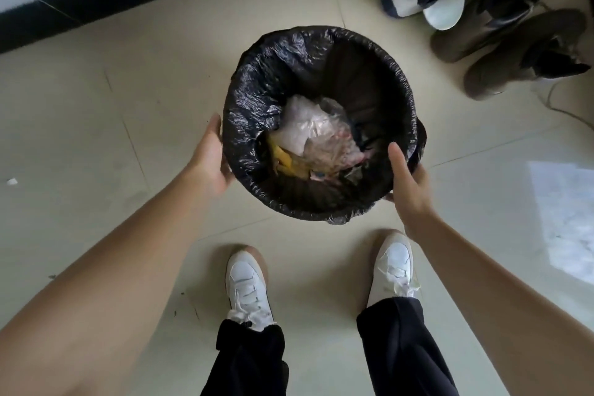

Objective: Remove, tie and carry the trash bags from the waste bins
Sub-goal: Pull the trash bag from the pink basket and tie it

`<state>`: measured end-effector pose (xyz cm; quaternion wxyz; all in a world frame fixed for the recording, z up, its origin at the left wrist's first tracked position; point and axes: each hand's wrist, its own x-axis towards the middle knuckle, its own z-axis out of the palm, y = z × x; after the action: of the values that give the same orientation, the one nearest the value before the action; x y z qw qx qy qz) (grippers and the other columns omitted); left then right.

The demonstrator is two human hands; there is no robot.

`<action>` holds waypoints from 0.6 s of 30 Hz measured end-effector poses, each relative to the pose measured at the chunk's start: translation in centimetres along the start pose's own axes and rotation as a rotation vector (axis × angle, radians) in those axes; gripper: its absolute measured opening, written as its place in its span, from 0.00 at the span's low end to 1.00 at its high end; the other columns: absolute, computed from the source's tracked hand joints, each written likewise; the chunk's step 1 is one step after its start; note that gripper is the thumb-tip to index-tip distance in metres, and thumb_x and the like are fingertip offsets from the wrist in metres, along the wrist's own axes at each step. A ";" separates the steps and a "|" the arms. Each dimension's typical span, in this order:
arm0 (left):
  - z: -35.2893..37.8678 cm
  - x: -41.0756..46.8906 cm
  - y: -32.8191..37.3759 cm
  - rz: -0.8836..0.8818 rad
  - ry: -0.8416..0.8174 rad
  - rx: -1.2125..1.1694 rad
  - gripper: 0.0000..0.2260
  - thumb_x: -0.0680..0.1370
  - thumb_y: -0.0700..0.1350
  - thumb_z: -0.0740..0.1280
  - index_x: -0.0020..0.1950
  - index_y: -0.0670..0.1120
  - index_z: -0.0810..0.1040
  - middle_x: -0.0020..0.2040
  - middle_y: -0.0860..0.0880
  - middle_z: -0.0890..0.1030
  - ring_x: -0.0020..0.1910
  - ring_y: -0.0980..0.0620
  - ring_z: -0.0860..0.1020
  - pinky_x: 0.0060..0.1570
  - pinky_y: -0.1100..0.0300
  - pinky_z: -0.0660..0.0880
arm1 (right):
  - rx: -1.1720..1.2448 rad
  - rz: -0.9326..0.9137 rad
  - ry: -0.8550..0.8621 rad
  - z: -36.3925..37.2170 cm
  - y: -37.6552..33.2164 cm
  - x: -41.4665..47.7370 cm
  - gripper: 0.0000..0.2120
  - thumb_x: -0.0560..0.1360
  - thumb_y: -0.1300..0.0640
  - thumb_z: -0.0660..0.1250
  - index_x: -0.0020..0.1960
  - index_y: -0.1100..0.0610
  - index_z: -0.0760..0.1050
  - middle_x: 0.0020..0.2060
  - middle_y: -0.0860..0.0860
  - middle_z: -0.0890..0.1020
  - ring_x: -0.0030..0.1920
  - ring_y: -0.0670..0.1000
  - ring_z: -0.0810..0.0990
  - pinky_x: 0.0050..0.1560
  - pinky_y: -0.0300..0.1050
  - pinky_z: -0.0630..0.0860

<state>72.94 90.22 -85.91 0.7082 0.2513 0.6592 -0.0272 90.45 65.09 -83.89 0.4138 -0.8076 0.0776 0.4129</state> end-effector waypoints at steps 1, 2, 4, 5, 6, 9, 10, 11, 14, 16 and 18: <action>0.2 0.4 0.1 0.027 -0.077 -0.022 0.26 0.78 0.67 0.59 0.66 0.50 0.79 0.60 0.48 0.84 0.58 0.48 0.83 0.60 0.50 0.78 | -0.033 -0.036 0.046 0.6 0.1 0.3 0.24 0.76 0.33 0.61 0.62 0.48 0.77 0.52 0.47 0.85 0.54 0.49 0.83 0.59 0.55 0.79; 0.5 0.5 0.2 0.062 -0.114 -0.014 0.26 0.78 0.66 0.60 0.66 0.49 0.79 0.60 0.48 0.84 0.58 0.48 0.83 0.59 0.51 0.78 | -0.067 -0.068 0.091 1.2 0.1 0.5 0.25 0.78 0.34 0.59 0.62 0.51 0.76 0.52 0.52 0.84 0.55 0.52 0.82 0.59 0.53 0.78; 0.5 0.6 0.1 0.129 -0.084 -0.002 0.23 0.79 0.61 0.64 0.66 0.48 0.79 0.58 0.47 0.85 0.55 0.47 0.84 0.55 0.51 0.80 | -0.110 -0.089 0.154 2.0 -0.5 0.6 0.27 0.81 0.39 0.56 0.59 0.63 0.74 0.52 0.62 0.81 0.54 0.60 0.79 0.53 0.52 0.76; 0.3 0.6 0.0 0.161 -0.022 -0.004 0.19 0.79 0.56 0.66 0.64 0.46 0.80 0.56 0.47 0.86 0.53 0.47 0.85 0.52 0.52 0.82 | -0.127 -0.082 0.162 2.0 -0.7 0.6 0.28 0.82 0.40 0.55 0.56 0.67 0.73 0.49 0.65 0.80 0.51 0.63 0.79 0.49 0.54 0.76; 0.1 0.5 -0.1 0.203 0.053 -0.004 0.15 0.80 0.51 0.67 0.61 0.45 0.81 0.53 0.47 0.86 0.51 0.46 0.85 0.49 0.51 0.82 | -0.149 -0.067 0.161 1.9 -0.8 0.7 0.29 0.82 0.39 0.55 0.50 0.67 0.73 0.42 0.65 0.79 0.45 0.64 0.78 0.44 0.54 0.75; 0.0 -0.6 0.1 0.291 0.275 0.018 0.08 0.77 0.50 0.70 0.49 0.47 0.84 0.48 0.48 0.87 0.51 0.46 0.85 0.49 0.52 0.83 | -0.240 -0.026 0.144 1.4 -0.6 0.6 0.27 0.79 0.33 0.53 0.46 0.57 0.70 0.37 0.51 0.75 0.40 0.52 0.74 0.40 0.48 0.71; 0.1 -1.1 0.2 0.266 0.321 -0.022 0.09 0.77 0.52 0.69 0.47 0.48 0.83 0.48 0.49 0.87 0.51 0.46 0.85 0.49 0.52 0.82 | -0.267 -0.025 0.131 1.3 -0.5 0.7 0.28 0.78 0.31 0.53 0.54 0.55 0.72 0.43 0.49 0.77 0.45 0.51 0.75 0.47 0.47 0.72; 0.2 -1.6 0.4 0.222 0.346 -0.098 0.10 0.77 0.54 0.67 0.47 0.48 0.82 0.47 0.49 0.86 0.49 0.47 0.85 0.48 0.52 0.82 | -0.272 -0.027 0.115 1.2 -0.5 0.6 0.30 0.77 0.30 0.53 0.63 0.53 0.70 0.51 0.48 0.78 0.51 0.50 0.75 0.53 0.48 0.71; -0.2 -2.3 0.8 0.060 0.323 -0.180 0.12 0.81 0.55 0.60 0.50 0.49 0.79 0.52 0.48 0.86 0.47 0.47 0.85 0.50 0.51 0.81 | -0.258 0.034 0.063 0.8 -1.3 0.3 0.34 0.76 0.29 0.56 0.68 0.54 0.70 0.56 0.52 0.80 0.57 0.54 0.78 0.60 0.50 0.74; -0.7 -2.6 0.7 -0.022 0.125 -0.084 0.15 0.81 0.55 0.61 0.53 0.48 0.82 0.55 0.46 0.86 0.50 0.46 0.85 0.52 0.50 0.81 | -0.337 0.108 0.029 0.2 -2.0 0.5 0.38 0.74 0.27 0.56 0.58 0.62 0.76 0.51 0.61 0.82 0.52 0.60 0.81 0.56 0.54 0.77; -1.2 -3.3 0.4 -0.054 -0.033 -0.008 0.14 0.80 0.54 0.64 0.50 0.46 0.85 0.51 0.47 0.87 0.49 0.47 0.85 0.52 0.52 0.80 | -0.430 0.115 0.028 -0.3 -2.7 1.0 0.37 0.74 0.27 0.55 0.47 0.63 0.77 0.45 0.61 0.82 0.46 0.59 0.80 0.51 0.54 0.77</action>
<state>71.55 90.05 -82.65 0.7188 0.2304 0.6542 -0.0477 92.54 66.84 -82.85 0.2069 -0.8770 0.0394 0.4318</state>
